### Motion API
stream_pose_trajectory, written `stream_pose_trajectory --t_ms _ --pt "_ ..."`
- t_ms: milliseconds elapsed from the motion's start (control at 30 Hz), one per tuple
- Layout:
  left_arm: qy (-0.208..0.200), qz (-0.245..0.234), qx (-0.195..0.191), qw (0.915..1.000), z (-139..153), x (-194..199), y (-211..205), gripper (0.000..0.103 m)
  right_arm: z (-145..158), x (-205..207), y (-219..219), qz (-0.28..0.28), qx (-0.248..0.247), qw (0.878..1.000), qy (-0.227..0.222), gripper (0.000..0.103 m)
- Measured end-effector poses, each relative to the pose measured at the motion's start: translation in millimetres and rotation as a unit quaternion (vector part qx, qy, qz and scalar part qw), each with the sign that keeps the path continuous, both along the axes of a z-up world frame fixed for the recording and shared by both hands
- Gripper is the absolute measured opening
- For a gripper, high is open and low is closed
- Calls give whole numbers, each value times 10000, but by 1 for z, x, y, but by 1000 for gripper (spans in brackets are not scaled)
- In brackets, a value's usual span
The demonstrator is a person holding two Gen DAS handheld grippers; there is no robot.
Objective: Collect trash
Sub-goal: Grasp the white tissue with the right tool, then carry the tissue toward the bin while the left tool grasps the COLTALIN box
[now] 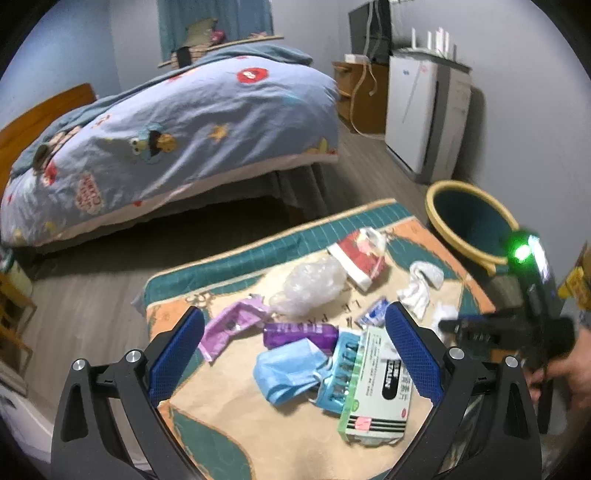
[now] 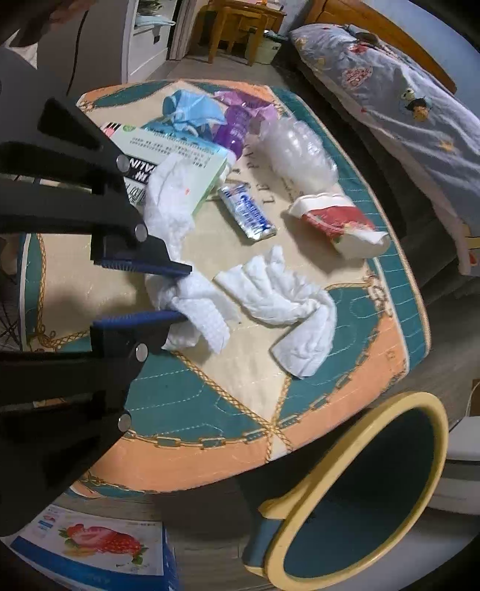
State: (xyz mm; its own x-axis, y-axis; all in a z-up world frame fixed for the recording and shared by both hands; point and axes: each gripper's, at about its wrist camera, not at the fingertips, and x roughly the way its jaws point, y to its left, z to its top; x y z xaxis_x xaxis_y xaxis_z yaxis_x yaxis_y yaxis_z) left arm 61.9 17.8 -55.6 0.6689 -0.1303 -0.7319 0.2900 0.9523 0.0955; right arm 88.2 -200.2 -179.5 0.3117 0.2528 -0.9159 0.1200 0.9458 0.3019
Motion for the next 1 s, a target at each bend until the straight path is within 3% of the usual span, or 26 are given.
stream_pose_trajectory --t_ms 133,267,433,500,567,633,767,1000 --pt "95 -140 153 9997 -9 -1 -10 97 22 -2 -9 -127 165 9997 -138 17" --pt "221 -312 218 9990 -19 0 -22 97 60 8 -19 47 21 9996 -284 17" --pt "457 -615 410 9962 -45 -1 -48 97 106 15 -34 473 -469 9946 -800 17" --pt "512 -709 626 9942 -58 -3 -59 97 108 14 -40 488 -507 9932 -927 17" --pt "569 -723 854 9921 -72 -4 -69 97 98 15 -52 277 -55 9962 -824 17" --pt "716 -703 835 9914 -83 -3 -75 97 91 17 -57 147 204 9971 -712 17" --pt "936 -768 774 9896 -100 -3 -89 97 91 21 -64 117 178 9970 -742 17" --pt "1238 -670 1032 9846 -132 -1 -103 97 86 27 -83 -88 368 9968 -698 17"
